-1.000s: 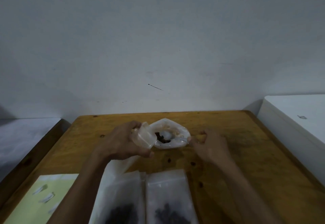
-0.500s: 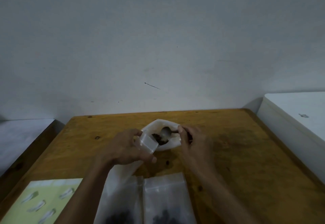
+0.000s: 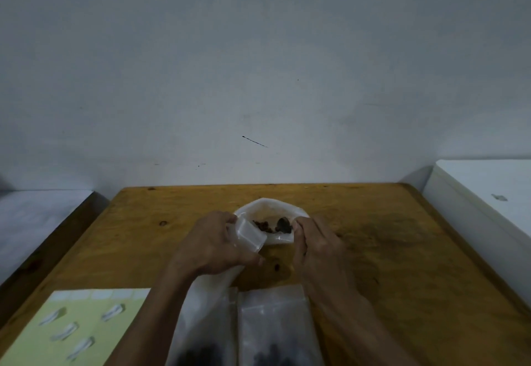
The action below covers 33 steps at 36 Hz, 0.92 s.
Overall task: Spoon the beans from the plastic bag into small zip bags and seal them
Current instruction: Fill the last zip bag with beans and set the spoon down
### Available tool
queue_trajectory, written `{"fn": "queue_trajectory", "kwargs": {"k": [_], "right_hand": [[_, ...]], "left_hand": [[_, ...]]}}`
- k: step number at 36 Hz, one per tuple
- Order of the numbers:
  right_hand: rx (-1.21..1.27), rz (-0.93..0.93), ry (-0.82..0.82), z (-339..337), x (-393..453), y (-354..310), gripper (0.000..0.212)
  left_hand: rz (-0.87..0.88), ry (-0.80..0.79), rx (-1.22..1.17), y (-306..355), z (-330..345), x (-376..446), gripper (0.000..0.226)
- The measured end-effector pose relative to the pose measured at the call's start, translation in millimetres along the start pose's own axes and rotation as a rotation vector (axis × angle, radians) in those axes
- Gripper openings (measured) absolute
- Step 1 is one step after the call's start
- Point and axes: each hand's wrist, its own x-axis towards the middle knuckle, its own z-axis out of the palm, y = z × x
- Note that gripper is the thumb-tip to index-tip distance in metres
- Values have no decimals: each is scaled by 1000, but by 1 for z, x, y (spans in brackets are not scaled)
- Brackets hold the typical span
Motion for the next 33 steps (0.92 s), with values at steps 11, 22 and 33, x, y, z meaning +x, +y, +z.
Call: {"fn": "queue_trajectory", "kwargs": {"k": [11,22,33], "right_hand": [[66,85,2,5,-6,-5,36],[196,373,71,5,-4,-2,18],[719,965,84,11,7,-9,21]], "left_hand": [[6,26,12,1,3,-7,103],[21,28,26,-2,6,-10,114],[11,4,-17,-5,5,-7,118]]}}
